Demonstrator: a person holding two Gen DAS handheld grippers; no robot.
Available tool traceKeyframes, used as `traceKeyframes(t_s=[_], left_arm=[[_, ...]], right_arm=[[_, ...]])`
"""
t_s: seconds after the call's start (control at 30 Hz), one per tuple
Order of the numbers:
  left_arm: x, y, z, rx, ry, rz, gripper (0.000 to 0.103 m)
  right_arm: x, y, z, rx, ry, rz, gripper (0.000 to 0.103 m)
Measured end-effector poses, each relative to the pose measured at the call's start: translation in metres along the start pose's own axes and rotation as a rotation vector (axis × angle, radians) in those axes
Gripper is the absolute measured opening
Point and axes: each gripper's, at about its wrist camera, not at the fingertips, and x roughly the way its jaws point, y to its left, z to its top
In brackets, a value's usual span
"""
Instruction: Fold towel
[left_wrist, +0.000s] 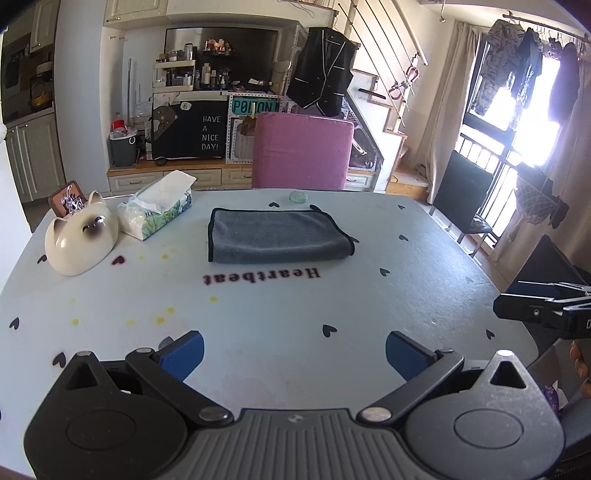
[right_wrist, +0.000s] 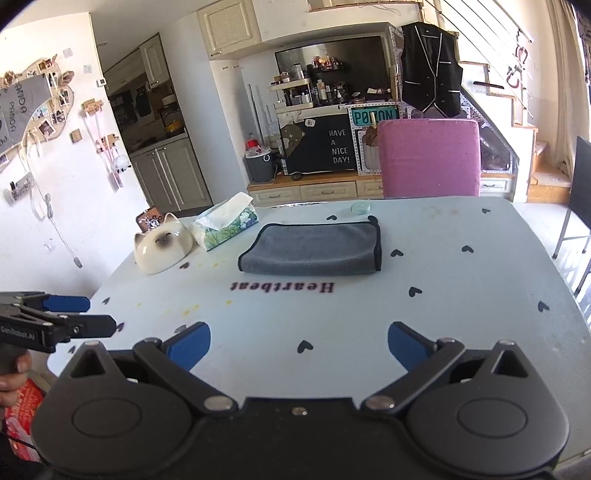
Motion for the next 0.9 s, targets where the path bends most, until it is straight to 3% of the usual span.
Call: traceKeyframes(t_s=[0.9], left_arm=[[-0.037,-0.015,-0.024,0.009,-0.026,-0.015,0.103]], right_arm=[[-0.044,0.017,-0.027,-0.041,-0.007,-0.003,0.102]])
